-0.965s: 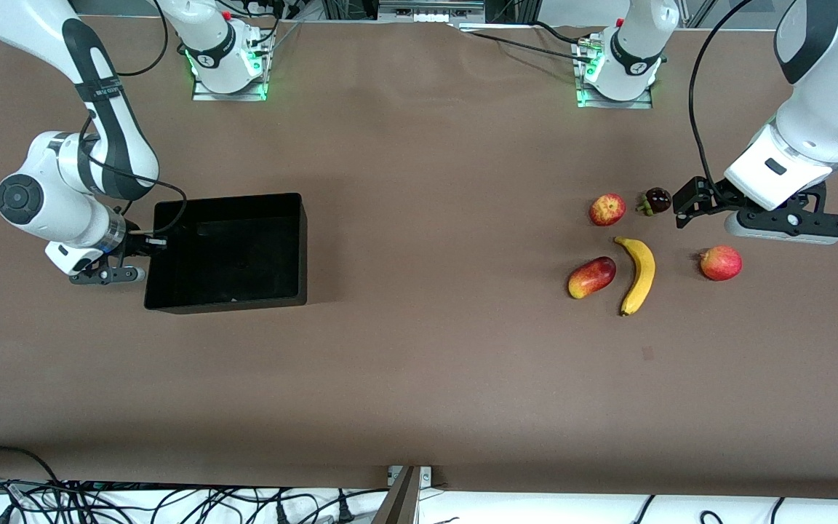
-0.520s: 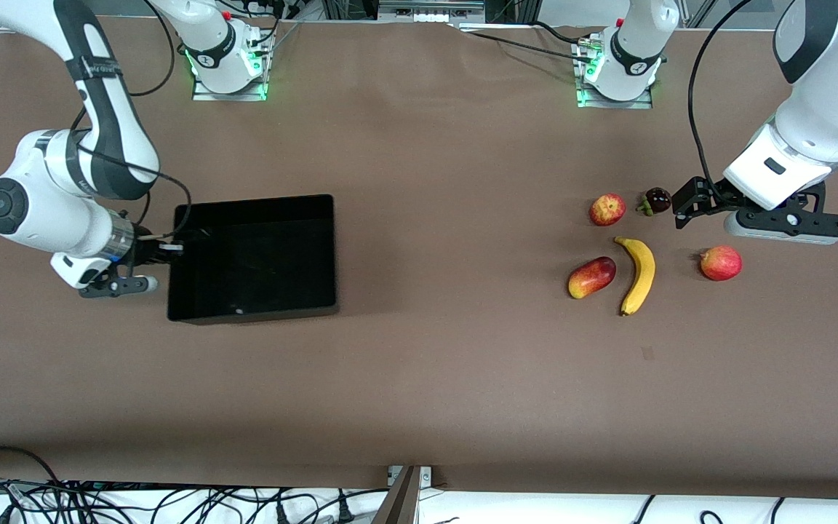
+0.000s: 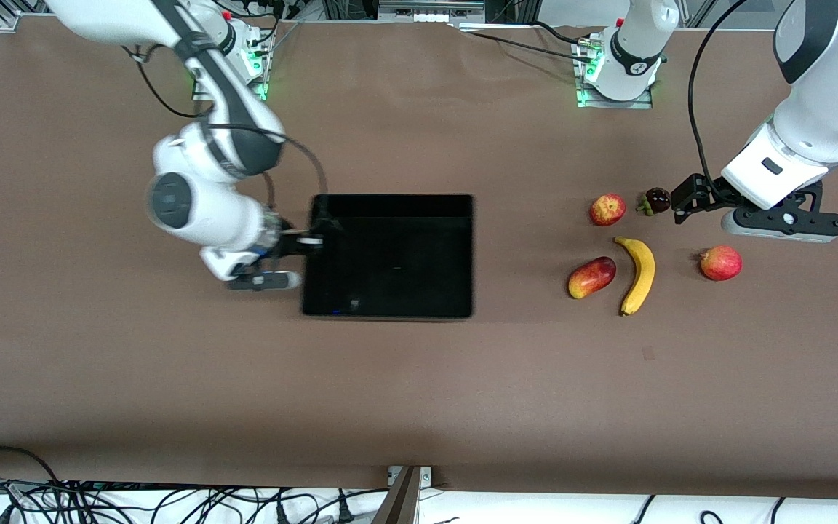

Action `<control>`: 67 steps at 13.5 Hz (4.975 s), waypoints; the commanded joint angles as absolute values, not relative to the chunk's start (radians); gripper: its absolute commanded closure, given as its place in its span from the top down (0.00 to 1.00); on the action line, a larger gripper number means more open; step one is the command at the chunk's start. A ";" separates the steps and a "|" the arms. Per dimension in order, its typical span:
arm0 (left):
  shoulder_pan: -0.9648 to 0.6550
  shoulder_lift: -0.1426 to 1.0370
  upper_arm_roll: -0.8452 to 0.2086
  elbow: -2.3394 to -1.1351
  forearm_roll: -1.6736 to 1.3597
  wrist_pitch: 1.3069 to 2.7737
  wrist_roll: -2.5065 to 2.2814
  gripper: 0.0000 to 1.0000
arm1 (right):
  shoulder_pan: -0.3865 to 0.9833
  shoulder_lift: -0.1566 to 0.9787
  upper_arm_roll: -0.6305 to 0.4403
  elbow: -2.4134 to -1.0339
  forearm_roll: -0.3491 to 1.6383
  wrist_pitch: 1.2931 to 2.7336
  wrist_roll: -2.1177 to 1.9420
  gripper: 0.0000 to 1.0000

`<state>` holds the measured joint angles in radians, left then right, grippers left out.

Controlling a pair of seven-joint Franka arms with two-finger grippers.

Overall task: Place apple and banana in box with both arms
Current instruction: 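Slide the black box with the right gripper toward the fruits, then open the right gripper and withdraw it while the left gripper reaches the apple, then lower the left gripper and grasp the red apple, then lift the apple with the left gripper and carry it over the box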

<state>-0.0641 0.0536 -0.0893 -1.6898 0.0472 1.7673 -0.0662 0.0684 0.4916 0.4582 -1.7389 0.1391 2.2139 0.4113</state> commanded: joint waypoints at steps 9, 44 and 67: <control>-0.080 0.142 -0.094 -1.669 0.046 1.609 -0.066 1.00 | 0.278 0.684 0.477 -1.677 -0.106 2.414 0.723 0.00; -0.037 0.199 -0.129 -2.464 0.032 2.402 -0.463 0.35 | 0.153 0.020 -0.044 -1.661 0.031 1.632 0.045 1.00; -0.265 0.592 -0.330 -1.802 -0.006 2.019 -1.002 0.15 | 0.150 0.054 -0.040 -1.578 0.006 1.646 0.058 1.00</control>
